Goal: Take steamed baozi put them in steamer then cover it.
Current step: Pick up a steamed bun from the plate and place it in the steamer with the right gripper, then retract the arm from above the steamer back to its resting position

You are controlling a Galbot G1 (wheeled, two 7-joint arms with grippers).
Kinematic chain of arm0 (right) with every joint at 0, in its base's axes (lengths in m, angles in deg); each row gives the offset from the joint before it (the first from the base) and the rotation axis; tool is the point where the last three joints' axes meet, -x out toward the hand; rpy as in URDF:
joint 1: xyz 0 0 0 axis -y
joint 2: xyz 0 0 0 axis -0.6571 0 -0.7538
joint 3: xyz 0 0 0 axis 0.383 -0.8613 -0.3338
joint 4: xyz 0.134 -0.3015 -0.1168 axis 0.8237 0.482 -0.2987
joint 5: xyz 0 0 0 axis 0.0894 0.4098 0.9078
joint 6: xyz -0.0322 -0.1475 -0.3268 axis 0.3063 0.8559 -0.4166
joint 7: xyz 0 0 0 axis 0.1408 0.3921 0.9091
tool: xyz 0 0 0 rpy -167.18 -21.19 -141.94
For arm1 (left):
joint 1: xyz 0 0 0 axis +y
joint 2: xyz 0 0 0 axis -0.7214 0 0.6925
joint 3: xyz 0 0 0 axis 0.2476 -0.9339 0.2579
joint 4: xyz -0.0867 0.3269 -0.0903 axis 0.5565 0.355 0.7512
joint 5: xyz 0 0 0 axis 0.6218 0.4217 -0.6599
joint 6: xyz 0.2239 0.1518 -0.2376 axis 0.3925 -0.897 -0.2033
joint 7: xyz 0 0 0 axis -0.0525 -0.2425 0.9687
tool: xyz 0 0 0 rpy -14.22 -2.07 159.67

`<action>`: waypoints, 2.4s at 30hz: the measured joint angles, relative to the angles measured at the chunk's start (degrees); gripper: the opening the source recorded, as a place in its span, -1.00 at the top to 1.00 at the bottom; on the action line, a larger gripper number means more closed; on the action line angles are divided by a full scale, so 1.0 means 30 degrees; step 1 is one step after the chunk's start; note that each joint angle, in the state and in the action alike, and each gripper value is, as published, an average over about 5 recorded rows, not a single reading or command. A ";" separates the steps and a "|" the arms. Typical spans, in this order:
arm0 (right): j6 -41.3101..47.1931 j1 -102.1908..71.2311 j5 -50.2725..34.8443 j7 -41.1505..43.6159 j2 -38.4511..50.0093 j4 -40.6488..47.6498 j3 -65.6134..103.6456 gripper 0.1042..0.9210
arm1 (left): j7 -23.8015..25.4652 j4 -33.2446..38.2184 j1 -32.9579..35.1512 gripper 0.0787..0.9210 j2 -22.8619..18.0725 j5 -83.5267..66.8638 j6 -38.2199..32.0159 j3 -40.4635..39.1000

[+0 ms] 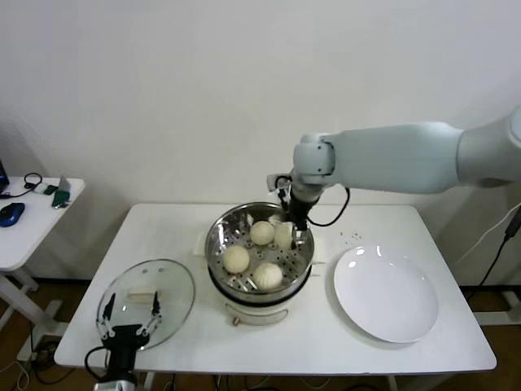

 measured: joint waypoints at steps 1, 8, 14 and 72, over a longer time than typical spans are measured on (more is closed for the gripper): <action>0.0012 -0.0153 0.0070 -0.0018 -0.0053 0.0068 -0.0009 -0.47 | 0.0001 -0.0030 0.0000 -0.77 0.0018 -0.0011 -0.0003 0.0013; 0.0074 -0.1010 0.0563 -0.0112 -0.0151 0.0530 -0.0062 -0.49 | 0.0020 -0.0154 0.0087 -0.77 0.0217 -0.0084 -0.0069 0.0054; 0.0189 -0.1501 0.0759 -0.0228 -0.0135 0.0654 0.0032 -0.69 | 0.0024 -0.0208 0.0034 -0.77 0.0350 -0.0180 -0.0065 0.0116; -1.1933 -2.7469 0.2529 -1.5167 1.1631 -0.4789 3.0384 -0.76 | 0.1001 0.0871 0.0309 -0.77 0.0148 0.8406 0.1484 0.0285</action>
